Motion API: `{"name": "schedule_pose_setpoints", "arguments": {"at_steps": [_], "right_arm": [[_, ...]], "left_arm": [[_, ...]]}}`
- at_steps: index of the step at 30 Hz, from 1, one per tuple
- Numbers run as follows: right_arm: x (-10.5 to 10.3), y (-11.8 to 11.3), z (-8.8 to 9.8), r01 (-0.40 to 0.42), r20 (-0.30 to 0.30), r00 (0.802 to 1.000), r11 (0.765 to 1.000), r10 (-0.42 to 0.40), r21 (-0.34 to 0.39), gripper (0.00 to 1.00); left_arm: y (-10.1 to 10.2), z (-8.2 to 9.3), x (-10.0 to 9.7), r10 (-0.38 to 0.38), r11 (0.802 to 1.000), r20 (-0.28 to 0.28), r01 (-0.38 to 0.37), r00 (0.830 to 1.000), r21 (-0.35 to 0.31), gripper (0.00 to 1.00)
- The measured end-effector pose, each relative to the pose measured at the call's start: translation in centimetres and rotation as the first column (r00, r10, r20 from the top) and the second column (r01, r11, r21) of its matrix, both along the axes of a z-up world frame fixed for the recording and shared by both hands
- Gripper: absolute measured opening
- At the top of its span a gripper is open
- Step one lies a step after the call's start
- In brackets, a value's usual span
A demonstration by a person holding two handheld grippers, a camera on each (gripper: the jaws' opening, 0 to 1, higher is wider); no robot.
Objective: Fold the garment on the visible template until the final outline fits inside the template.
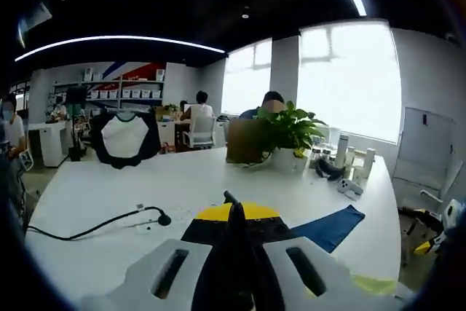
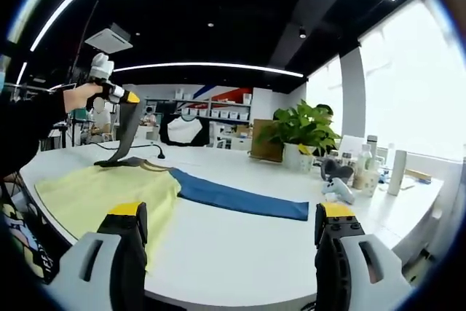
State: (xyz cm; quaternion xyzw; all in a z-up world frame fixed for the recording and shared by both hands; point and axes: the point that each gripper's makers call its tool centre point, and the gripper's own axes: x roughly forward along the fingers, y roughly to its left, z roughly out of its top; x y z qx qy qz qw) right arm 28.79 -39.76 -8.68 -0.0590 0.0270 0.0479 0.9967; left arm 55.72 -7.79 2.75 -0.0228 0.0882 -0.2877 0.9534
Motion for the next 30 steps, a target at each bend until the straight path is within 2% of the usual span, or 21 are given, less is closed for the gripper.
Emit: {"name": "schedule_pose_setpoints", "arguments": {"at_steps": [6,9,16,24,26,29,30], "right_arm": [[-0.2,-0.5,-0.5,0.010,-0.005,1.000,1.000,-0.010,0.012,0.99],[-0.2,-0.6,-0.6,0.012,-0.007,1.000,1.000,-0.012,0.018,0.99],[-0.4,-0.8,-0.3,0.022,0.002,1.000,1.000,-0.022,0.016,0.99],[-0.2,-0.8,-0.4,0.022,0.000,1.000,0.999,-0.022,0.024,0.98],[-0.2,-0.8,-0.4,0.020,0.001,1.000,0.999,-0.020,0.026,0.98],[-0.1,-0.9,-0.3,0.020,0.004,1.000,0.999,-0.020,0.026,0.98],[-0.1,-1.0,-0.1,0.023,0.009,1.000,0.999,-0.023,0.028,0.98]], "left_arm": [[-2.8,-3.1,0.3,-0.026,0.999,-0.032,0.027,0.999,0.031,0.02],[-4.6,-5.3,0.4,-0.045,0.998,-0.060,0.048,0.997,0.045,0.02],[-7.8,-9.5,0.5,-0.074,0.993,-0.100,0.083,0.992,0.087,0.02],[-9.8,-13.9,0.9,-0.068,0.990,-0.163,0.087,0.984,0.112,0.02],[-9.9,-14.7,1.5,-0.070,0.990,-0.184,0.091,0.980,0.106,0.02],[-10.6,-16.1,1.1,-0.082,0.991,-0.222,0.104,0.972,0.090,0.02],[-10.9,-16.6,1.6,-0.083,0.991,-0.231,0.105,0.969,0.085,0.02]]}}
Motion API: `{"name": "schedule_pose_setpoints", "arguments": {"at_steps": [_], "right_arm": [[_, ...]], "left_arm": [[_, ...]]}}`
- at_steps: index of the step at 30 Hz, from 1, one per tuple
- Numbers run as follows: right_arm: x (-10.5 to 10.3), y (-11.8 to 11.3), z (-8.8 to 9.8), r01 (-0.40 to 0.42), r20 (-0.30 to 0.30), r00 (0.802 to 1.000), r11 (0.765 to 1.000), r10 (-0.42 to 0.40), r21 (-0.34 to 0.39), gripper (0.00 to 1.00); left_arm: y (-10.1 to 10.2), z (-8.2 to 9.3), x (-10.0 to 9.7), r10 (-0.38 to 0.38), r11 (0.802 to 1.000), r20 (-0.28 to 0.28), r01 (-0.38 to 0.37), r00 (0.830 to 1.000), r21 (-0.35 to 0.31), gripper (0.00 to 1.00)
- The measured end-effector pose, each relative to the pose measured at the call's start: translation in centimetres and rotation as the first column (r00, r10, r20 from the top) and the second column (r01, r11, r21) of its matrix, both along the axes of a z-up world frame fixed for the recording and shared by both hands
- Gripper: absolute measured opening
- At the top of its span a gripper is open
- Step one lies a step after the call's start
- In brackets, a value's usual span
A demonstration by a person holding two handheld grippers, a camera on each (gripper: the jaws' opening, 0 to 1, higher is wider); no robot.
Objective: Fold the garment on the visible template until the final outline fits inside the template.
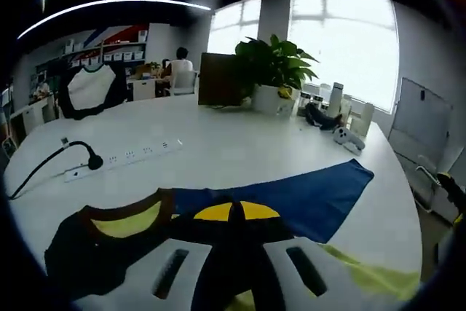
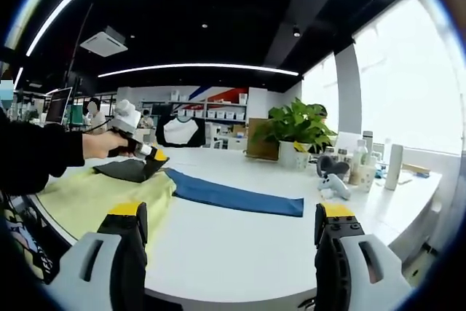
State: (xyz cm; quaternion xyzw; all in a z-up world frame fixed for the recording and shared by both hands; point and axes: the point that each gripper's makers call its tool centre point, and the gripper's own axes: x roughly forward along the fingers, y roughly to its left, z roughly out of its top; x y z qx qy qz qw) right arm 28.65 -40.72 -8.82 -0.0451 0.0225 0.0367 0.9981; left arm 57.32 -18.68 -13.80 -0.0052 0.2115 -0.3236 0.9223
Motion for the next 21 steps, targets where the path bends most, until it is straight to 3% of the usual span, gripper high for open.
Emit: {"name": "schedule_pose_setpoints", "arguments": {"at_steps": [3,6,10,14,18,21], "right_arm": [[0.0,-0.2,0.0,0.002,0.000,1.000,1.000,-0.002,-0.001,0.98],[0.1,-0.4,0.0,0.005,0.001,1.000,1.000,-0.005,0.002,0.98],[0.2,-0.5,-0.1,0.007,0.002,1.000,1.000,-0.007,0.007,0.98],[0.1,-0.5,-0.1,0.006,0.001,1.000,1.000,-0.006,0.009,0.98],[0.1,-0.5,0.0,0.007,-0.002,1.000,1.000,-0.007,0.012,0.98],[-0.1,-0.5,0.2,0.008,-0.003,1.000,1.000,-0.008,0.011,0.98]], "left_arm": [[-0.1,-0.8,2.4,0.012,1.000,-0.020,-0.012,1.000,0.005,0.02],[-0.5,-2.0,1.1,0.008,1.000,-0.038,-0.009,0.999,-0.014,0.02],[-1.0,-2.7,1.8,0.003,0.999,-0.066,-0.006,0.998,-0.041,0.02],[-1.6,-2.7,1.6,-0.014,0.999,-0.050,0.012,0.999,-0.041,0.04],[-2.5,-1.3,1.1,-0.056,0.995,-0.006,0.055,0.998,-0.088,0.11],[-2.8,0.5,1.7,-0.098,0.988,0.064,0.105,0.993,-0.111,0.22]]}}
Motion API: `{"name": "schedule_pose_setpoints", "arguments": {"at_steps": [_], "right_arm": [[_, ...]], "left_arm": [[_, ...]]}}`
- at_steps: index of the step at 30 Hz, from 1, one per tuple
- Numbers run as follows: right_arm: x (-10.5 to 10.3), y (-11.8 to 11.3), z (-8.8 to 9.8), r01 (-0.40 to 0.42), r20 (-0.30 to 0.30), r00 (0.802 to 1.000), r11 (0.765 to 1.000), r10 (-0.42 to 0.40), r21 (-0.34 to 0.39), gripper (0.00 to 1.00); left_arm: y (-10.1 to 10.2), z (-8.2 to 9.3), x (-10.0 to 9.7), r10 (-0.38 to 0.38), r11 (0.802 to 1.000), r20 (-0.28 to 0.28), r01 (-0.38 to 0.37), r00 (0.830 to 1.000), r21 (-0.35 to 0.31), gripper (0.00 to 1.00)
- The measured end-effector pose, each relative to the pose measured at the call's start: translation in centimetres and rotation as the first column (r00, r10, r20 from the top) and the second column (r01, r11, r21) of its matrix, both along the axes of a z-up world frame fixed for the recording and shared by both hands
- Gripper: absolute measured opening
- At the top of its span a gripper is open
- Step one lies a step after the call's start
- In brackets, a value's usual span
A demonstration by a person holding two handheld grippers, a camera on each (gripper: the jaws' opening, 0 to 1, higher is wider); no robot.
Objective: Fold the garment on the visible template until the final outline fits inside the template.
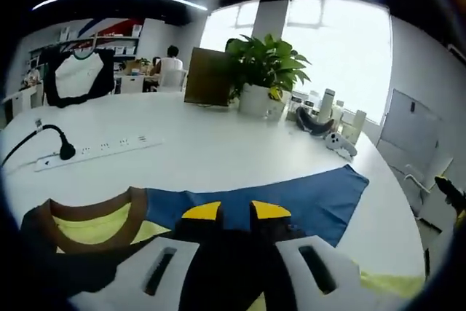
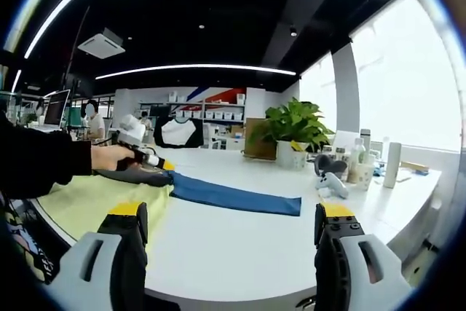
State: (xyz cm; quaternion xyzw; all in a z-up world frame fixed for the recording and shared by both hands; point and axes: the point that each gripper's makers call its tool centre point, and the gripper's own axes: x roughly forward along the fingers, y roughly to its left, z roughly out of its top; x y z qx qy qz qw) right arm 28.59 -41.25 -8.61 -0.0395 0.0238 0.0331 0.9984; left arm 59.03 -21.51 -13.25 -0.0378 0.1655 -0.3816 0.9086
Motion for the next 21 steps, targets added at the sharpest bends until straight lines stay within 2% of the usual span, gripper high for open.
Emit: {"name": "schedule_pose_setpoints", "arguments": {"at_steps": [1,3,7,9,11,13,15,17,18,20,21], "right_arm": [[0.0,0.0,0.1,0.000,0.001,1.000,1.000,0.000,0.001,0.98],[-0.1,0.0,0.2,0.000,0.004,1.000,1.000,0.000,0.000,0.98],[-0.2,0.0,0.3,0.000,0.004,1.000,1.000,0.000,-0.001,0.98],[-0.3,0.1,0.4,0.000,0.003,1.000,1.000,0.000,-0.003,0.98],[-0.3,0.1,0.5,0.000,0.004,1.000,1.000,0.000,-0.003,0.98],[-0.3,0.2,0.6,-0.001,0.004,1.000,1.000,0.001,-0.007,0.98],[-0.3,0.2,0.7,0.000,0.006,1.000,1.000,0.000,-0.012,0.98],[-0.2,0.2,0.7,0.003,0.005,1.000,1.000,-0.003,-0.018,0.98],[-0.2,0.3,0.8,0.003,0.005,1.000,1.000,-0.003,-0.020,0.98],[-0.1,0.4,0.8,0.001,0.005,1.000,1.000,0.000,-0.022,0.98],[-0.1,0.5,0.7,-0.001,0.004,1.000,1.000,0.001,-0.022,0.98]], "left_arm": [[0.2,0.3,0.2,-0.006,1.000,0.002,0.006,1.000,-0.003,0.25],[0.3,0.8,0.3,-0.011,1.000,0.006,0.011,1.000,0.009,0.25],[2.1,1.3,1.0,-0.002,0.995,0.079,-0.006,0.997,0.095,0.32],[2.8,1.7,1.1,-0.008,0.994,0.133,-0.007,0.991,0.113,0.36],[3.4,1.6,0.6,-0.009,0.992,0.143,-0.010,0.990,0.129,0.41],[4.1,1.7,0.4,-0.018,0.989,0.152,-0.004,0.988,0.146,0.41],[4.6,2.6,-0.2,-0.044,0.987,0.211,0.009,0.977,0.163,0.44],[5.1,3.7,-0.4,-0.054,0.985,0.271,0.007,0.961,0.171,0.52],[5.3,4.2,-0.7,-0.065,0.985,0.282,0.017,0.957,0.170,0.54],[6.4,4.9,-1.7,-0.064,0.986,0.266,0.020,0.962,0.164,0.56],[6.7,5.1,-1.9,-0.058,0.988,0.251,0.019,0.966,0.153,0.60]]}}
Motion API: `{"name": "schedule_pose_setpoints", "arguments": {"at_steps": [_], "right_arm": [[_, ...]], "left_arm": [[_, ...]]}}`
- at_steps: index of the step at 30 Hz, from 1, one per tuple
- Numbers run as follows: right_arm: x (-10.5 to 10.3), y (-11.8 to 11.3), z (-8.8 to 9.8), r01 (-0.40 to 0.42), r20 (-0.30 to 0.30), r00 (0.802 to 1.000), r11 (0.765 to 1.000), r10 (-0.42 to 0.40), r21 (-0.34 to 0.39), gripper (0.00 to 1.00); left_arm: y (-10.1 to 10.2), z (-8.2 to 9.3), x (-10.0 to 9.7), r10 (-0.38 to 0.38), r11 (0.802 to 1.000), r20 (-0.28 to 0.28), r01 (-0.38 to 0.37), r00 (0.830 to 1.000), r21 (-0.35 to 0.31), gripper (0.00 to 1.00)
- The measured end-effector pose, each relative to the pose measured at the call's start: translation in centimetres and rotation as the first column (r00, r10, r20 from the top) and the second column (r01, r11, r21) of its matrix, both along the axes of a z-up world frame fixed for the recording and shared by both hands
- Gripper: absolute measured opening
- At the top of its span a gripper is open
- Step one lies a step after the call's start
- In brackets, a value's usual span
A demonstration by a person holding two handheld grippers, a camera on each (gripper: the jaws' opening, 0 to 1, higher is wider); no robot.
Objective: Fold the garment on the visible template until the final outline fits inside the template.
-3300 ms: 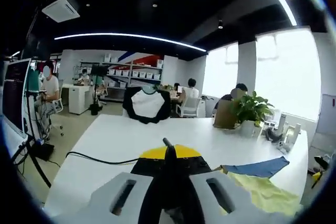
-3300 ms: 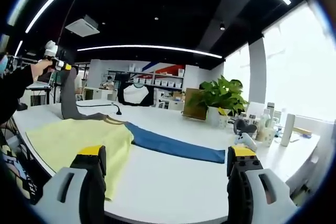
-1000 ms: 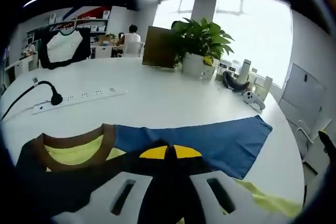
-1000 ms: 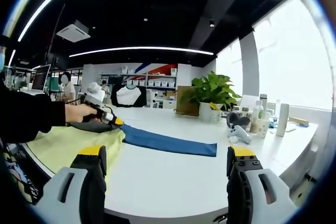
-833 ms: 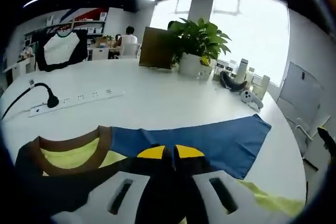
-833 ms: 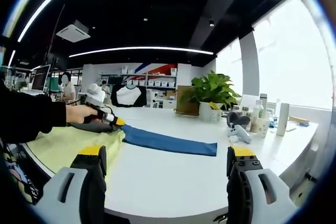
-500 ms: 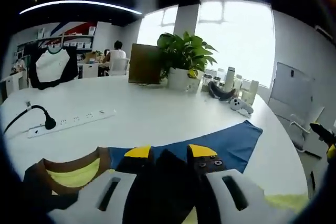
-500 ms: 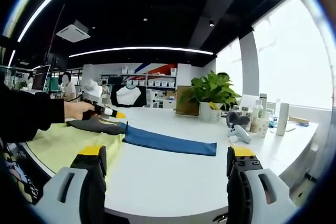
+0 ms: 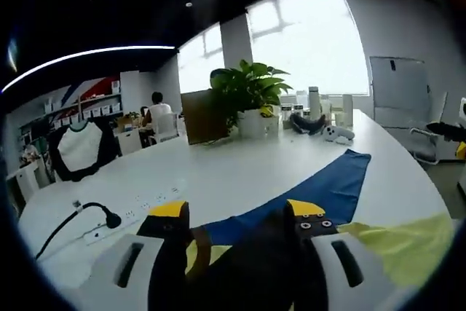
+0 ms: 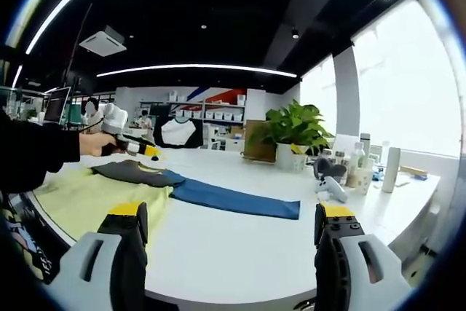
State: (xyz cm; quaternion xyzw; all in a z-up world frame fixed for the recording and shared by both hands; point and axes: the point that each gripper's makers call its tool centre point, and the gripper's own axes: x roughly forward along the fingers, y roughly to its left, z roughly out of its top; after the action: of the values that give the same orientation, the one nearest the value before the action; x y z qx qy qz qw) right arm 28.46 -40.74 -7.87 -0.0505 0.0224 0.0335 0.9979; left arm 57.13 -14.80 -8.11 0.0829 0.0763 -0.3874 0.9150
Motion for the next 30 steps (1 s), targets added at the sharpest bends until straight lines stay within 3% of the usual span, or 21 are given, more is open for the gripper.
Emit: {"name": "schedule_pose_setpoints", "arguments": {"at_steps": [3,5,9,12,15,19,23,27,30], "right_arm": [[0.0,0.2,-0.1,-0.004,-0.004,1.000,1.000,0.003,-0.001,0.98],[0.1,0.3,0.0,-0.008,-0.003,1.000,1.000,0.008,-0.003,0.98],[0.1,0.0,0.2,0.004,0.000,1.000,1.000,-0.004,-0.008,0.98],[0.2,0.2,0.1,0.001,-0.004,1.000,1.000,-0.001,-0.011,0.98],[0.3,0.4,-0.1,-0.002,-0.011,1.000,1.000,0.002,-0.017,0.99],[0.4,0.8,0.5,0.006,0.017,1.000,0.998,-0.005,-0.062,0.99],[0.5,1.3,1.0,-0.002,0.020,1.000,0.997,0.004,-0.072,0.99],[0.8,1.9,1.3,-0.008,0.018,1.000,0.996,0.010,-0.089,0.99],[1.0,2.1,1.9,-0.005,0.028,1.000,0.993,0.008,-0.117,0.99]], "left_arm": [[1.2,1.4,-0.7,0.014,0.999,0.009,-0.014,1.000,-0.043,0.74],[2.1,2.5,-0.1,0.020,0.998,0.046,-0.018,0.999,-0.053,0.79],[4.2,3.6,-1.7,0.057,0.988,-0.017,-0.059,0.998,-0.145,0.99],[5.9,4.4,-2.8,0.051,0.987,-0.012,-0.052,0.999,-0.154,1.00],[7.8,5.3,-4.2,0.060,0.988,0.035,-0.054,0.998,-0.141,1.00],[9.3,5.4,-6.3,0.046,0.987,0.004,-0.045,0.999,-0.152,1.00],[11.4,6.3,-8.2,0.072,0.990,0.073,-0.062,0.995,-0.127,1.00],[13.1,6.4,-10.7,0.056,0.987,0.027,-0.051,0.998,-0.152,1.00],[14.8,6.9,-12.3,0.093,0.990,0.087,-0.083,0.992,-0.113,1.00]]}}
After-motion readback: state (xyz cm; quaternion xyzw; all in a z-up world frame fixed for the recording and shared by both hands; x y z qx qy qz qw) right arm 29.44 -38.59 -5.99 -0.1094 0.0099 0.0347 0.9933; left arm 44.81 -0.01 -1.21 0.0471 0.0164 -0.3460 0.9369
